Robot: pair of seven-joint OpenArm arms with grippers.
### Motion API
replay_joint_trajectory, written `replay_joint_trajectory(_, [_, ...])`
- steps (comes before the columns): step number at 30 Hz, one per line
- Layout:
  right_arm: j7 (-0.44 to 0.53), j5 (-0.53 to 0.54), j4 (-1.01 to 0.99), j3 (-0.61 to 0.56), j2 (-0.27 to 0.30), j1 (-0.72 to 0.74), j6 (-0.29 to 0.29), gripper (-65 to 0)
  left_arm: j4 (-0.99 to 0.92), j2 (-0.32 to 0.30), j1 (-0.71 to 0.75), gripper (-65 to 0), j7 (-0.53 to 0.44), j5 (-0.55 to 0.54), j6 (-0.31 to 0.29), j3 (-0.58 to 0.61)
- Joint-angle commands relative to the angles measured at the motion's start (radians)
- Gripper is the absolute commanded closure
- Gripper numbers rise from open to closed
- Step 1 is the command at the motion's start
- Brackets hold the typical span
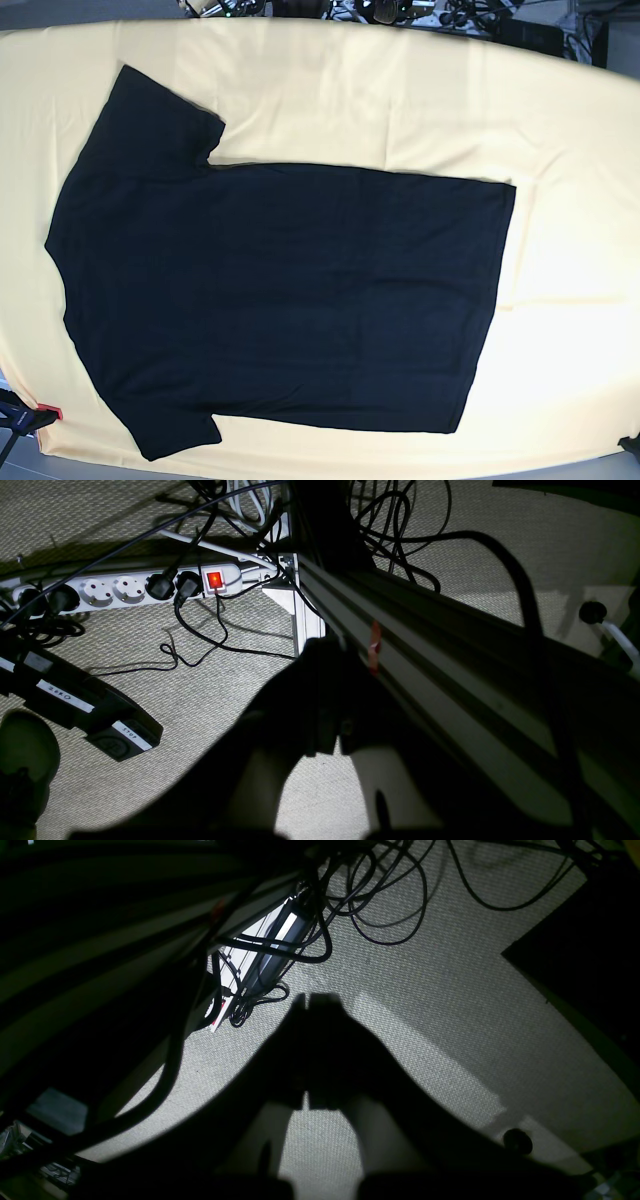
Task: Fold the T-shirt properly
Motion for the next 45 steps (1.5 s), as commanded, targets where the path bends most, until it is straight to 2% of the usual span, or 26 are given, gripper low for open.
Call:
replay_joint_trajectory(1, [0.004,0.001,0.010,0.002,0.003,0.000,0.003,0.0,0.007,0.003,0.002,0.0,-0.006,-0.002,-0.012,-0.004])
replay_joint_trajectory(33, [0.004,0.004,0.010,0.002,0.002,0.000,0.004,0.0,0.007,0.003,0.002,0.0,0.000,-0.001,-0.012,-0.004])
replay_joint_trajectory(34, [0.003,0.003,0.010,0.002,0.003,-0.001,0.014,0.0,0.007,0.003,0.002,0.0,0.021,0.005,-0.012,-0.004])
replay_joint_trajectory(37, [-0.050,0.004,0.010,0.002,0.003,-0.010,0.095,0.0,0.037,0.003,0.006,0.0,0.152,0.076,-0.018,-0.004])
replay_joint_trajectory(40, [-0.077,0.005,0.010,0.002,0.014,-0.042,0.129,0.0,0.102,0.003,0.037,0.0,0.247,0.092,-0.066,-0.004])
replay_joint_trajectory(43, [-0.115,0.011,0.037,0.002,0.026,-0.105,0.183,0.0,0.179,-0.011,0.098,0.0,0.298,0.085,-0.085,0.006])
replay_joint_trajectory(45, [-0.111,0.011,0.080,0.002,0.038,-0.162,0.199,0.0,0.227,-0.031,0.147,0.0,0.310,0.056,-0.087,0.037])
